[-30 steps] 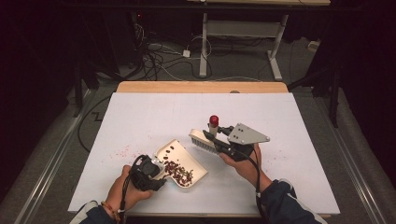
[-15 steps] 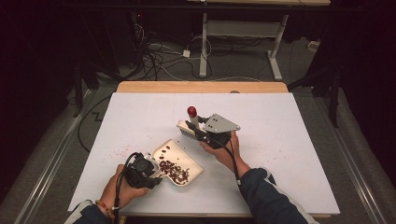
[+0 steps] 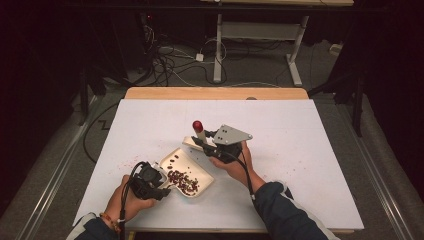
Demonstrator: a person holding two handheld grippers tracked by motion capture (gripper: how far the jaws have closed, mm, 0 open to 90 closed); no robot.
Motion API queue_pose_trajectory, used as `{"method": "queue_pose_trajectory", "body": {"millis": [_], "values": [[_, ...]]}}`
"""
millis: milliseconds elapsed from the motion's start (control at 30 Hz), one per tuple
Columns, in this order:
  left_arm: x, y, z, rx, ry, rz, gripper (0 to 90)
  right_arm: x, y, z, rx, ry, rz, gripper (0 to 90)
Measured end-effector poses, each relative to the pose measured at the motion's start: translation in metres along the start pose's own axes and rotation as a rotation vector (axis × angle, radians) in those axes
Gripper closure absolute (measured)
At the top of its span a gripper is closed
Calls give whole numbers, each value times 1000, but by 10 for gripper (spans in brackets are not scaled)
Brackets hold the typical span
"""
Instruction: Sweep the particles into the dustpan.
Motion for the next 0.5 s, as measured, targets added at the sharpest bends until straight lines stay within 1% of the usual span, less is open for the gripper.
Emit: {"method": "queue_pose_trajectory", "body": {"millis": [33, 67, 133, 167, 200, 233, 267, 300, 367, 433, 500], "values": [[0, 0, 0, 0, 1, -1, 636, 3, 4, 1, -4, 6, -31, 696], [-1, 0, 0, 1, 1, 0, 635, 7, 8, 2, -4, 12, -45, 695], [-1, 0, 0, -3, 5, -4, 635, 16, 18, 2, 5, 10, -59, 701], [-1, -1, 0, -4, 6, -7, 635, 19, 20, 1, 0, 5, -61, 704], [-1, -1, -1, -5, 8, -9, 635, 23, 22, -1, -16, -12, -68, 706], [-1, -1, -1, -5, 10, -11, 635, 27, 23, -2, -45, -32, -89, 707], [-1, -2, -1, -5, 12, -13, 635, 30, 25, -4, -57, -46, -99, 706], [-2, -2, -1, -6, 14, -15, 635, 33, 28, -6, -53, -53, -91, 706], [-1, -2, -2, -14, 21, -17, 635, 36, 32, -8, -20, -65, -72, 706], [-1, -2, -2, -16, 23, -18, 635, 41, 31, -11, -34, -82, -71, 706], [-2, -2, -2, -18, 21, -18, 635, 45, 29, -13, -38, -96, -65, 706]]}}
Point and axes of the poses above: each handheld gripper's, and its own axes: x roughly backward along the jaws, z roughly out of its underside, y roughly to its left, the point moved 2 cm from there along -x, roughly forward along the jaws, and after that the axes turned 12 degrees about -x, right-handed, at the moved point
